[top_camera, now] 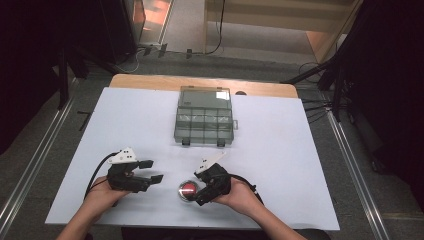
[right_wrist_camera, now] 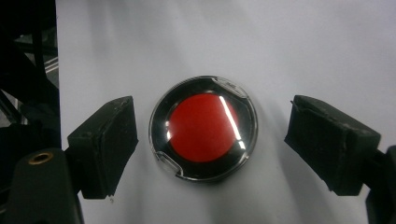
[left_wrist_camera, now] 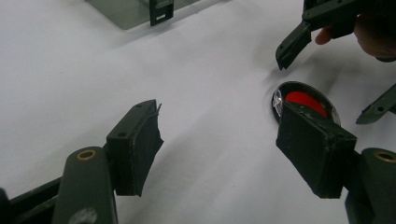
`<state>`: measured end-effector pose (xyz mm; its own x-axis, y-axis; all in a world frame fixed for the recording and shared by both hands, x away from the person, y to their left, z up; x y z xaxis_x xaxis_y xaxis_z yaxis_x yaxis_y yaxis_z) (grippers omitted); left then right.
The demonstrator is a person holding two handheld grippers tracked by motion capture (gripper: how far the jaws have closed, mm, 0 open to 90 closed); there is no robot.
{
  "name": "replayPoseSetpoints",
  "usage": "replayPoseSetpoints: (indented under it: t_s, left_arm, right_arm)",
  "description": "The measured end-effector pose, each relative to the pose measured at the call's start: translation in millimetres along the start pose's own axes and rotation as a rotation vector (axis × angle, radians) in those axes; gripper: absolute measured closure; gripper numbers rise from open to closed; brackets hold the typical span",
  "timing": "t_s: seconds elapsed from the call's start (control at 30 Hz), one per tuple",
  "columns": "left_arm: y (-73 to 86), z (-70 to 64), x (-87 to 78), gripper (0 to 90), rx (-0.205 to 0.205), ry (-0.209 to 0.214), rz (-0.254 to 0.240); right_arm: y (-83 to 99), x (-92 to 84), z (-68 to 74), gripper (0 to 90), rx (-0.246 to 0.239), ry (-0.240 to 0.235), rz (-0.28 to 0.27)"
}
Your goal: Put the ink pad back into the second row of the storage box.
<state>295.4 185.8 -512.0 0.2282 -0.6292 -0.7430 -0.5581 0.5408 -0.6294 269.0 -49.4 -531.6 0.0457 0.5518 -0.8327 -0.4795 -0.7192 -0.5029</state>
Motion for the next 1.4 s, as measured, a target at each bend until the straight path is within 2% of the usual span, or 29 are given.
replayPoseSetpoints:
  t_s: [0.47, 0.9, 0.97, 1.03, 1.2, 1.4]
  left_arm:
    - [0.9, 4.0, -0.6, 29.9, -0.013, 0.003, -0.002]
    - [1.8, 6.2, 0.9, 29.9, -0.023, 0.003, 0.004]
    - [1.9, 6.6, 1.0, 29.9, -0.024, 0.004, 0.005]
    - [2.0, 6.8, 1.2, 29.9, -0.026, 0.004, 0.001]
    - [1.8, 7.7, 1.1, 29.9, -0.031, 0.005, -0.003]
    - [2.0, 7.0, 2.3, 29.9, -0.025, 0.01, 0.009]
  right_arm:
    - [-3.9, 13.1, 9.4, 14.6, -0.047, 0.031, 0.039]
    - [-2.9, 19.0, 17.6, 15.9, -0.092, 0.139, 0.042]
    - [-2.5, 19.4, 18.3, 17.7, -0.094, 0.155, 0.04]
    - [-1.5, 19.5, 18.4, 20.3, -0.115, 0.178, 0.04]
    - [-0.6, 19.0, 17.9, 22.8, -0.113, 0.181, 0.03]
    - [0.4, 16.9, 14.5, 30.5, -0.127, 0.173, 0.012]
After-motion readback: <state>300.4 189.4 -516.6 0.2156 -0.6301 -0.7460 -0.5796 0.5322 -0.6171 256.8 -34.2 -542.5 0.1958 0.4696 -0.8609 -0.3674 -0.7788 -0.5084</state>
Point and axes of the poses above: each handheld gripper's, and its own axes: x roughly forward along the jaws, y roughly out of its underside, z roughly to its left, the point moved 4 cm from there along x, roughly forward along the jaws, and after that the axes turned 11 degrees about z, right-handed, at the moved point
